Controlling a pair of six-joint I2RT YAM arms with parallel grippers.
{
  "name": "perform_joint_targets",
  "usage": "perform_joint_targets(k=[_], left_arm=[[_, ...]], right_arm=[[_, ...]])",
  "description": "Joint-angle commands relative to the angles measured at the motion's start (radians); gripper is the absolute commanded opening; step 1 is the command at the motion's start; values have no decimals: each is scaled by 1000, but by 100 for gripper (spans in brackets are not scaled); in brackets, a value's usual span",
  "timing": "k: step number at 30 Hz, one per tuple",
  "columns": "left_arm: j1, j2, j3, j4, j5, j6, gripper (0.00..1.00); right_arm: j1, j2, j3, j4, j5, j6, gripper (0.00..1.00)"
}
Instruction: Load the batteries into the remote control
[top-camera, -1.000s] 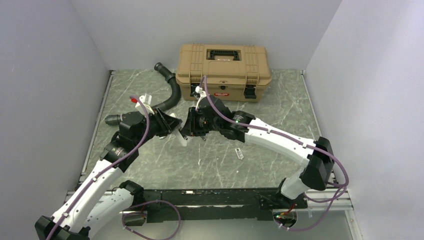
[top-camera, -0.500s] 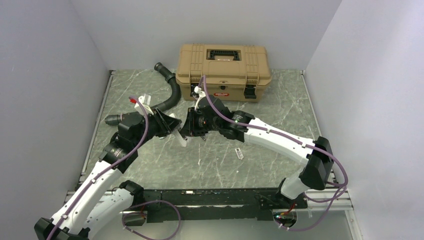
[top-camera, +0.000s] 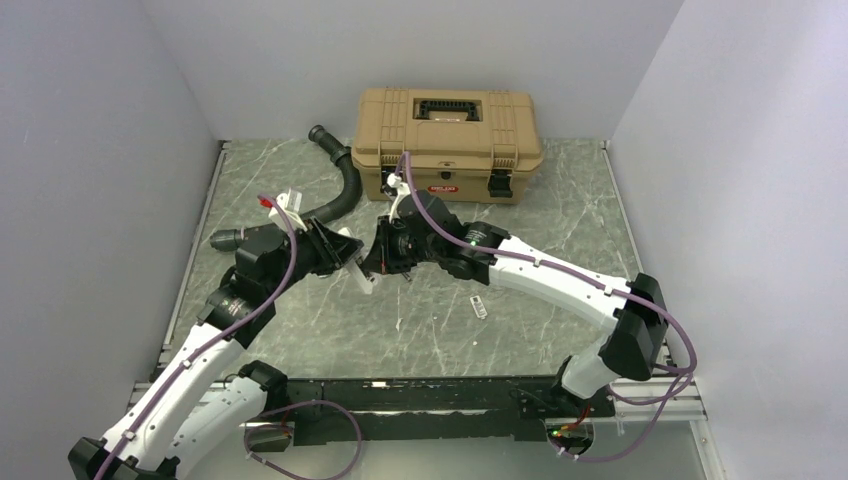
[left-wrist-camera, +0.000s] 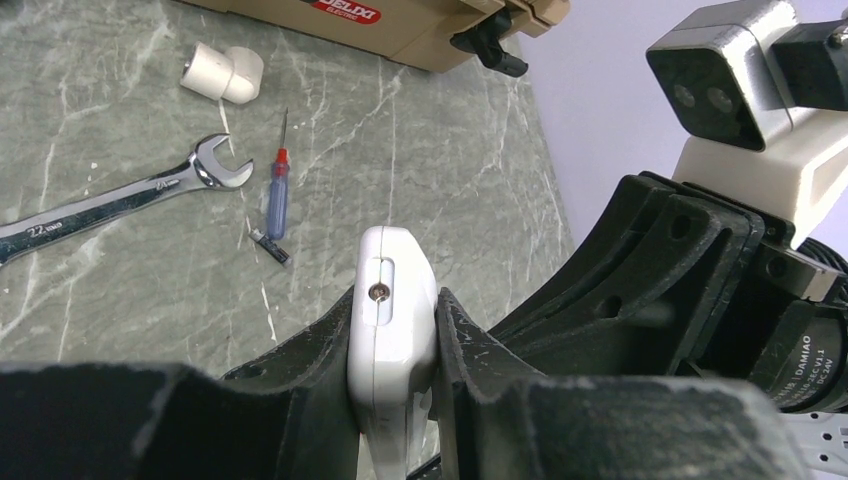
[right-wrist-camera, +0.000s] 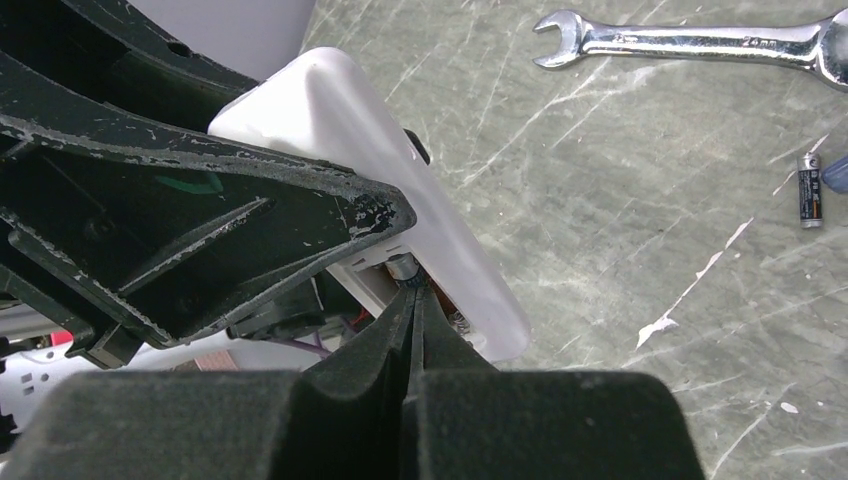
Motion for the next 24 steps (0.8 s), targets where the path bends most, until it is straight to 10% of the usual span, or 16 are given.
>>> perform_joint_targets(k=[1,24], left_arm=[[-13,-37,-1,172,92,-41,0],[-13,-113,-129,374,180,36,0]], right_arm=[[12,-48,-31,86,-3,-22,1],[12,-287,-204,216,110,-101,0]])
